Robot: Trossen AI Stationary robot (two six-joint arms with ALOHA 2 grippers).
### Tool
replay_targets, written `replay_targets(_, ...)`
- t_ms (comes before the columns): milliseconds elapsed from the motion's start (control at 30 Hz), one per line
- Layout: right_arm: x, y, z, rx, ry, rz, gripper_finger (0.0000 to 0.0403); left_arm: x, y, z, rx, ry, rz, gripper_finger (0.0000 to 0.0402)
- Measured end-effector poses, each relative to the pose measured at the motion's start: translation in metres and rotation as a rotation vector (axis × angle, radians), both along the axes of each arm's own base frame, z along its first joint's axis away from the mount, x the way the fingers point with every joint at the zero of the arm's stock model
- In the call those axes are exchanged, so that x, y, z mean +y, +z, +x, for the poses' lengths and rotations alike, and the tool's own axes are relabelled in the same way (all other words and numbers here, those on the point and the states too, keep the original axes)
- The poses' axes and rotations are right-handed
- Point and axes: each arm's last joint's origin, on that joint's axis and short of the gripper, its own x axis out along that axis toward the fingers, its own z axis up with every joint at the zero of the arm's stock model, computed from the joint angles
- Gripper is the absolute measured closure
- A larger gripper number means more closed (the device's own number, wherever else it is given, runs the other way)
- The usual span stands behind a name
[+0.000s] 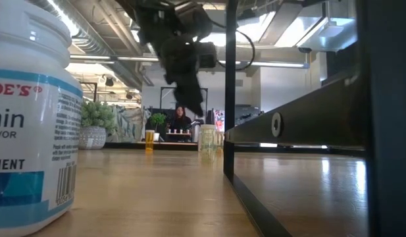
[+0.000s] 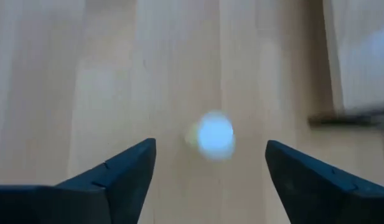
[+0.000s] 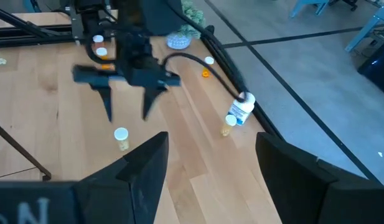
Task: Pick and place medicine bottles onto shelf by color
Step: Put the middle yellow pill bottle on the shelf
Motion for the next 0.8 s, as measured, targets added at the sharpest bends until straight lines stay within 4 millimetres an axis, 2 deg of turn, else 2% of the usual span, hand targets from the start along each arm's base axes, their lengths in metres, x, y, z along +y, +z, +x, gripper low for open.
replay_targets(167,0.001,0.0,0.002,0.002,0.005,0.003,0.0159,-0.002,-0.012,0.005,0.016,-0.022,0.021,0.01)
replay_targets(800,0.002,-0.002,0.005,0.011,0.019,0.01,0.0159,-0.007,-0.029,0.014,0.033,-0.053,0.033,0.01)
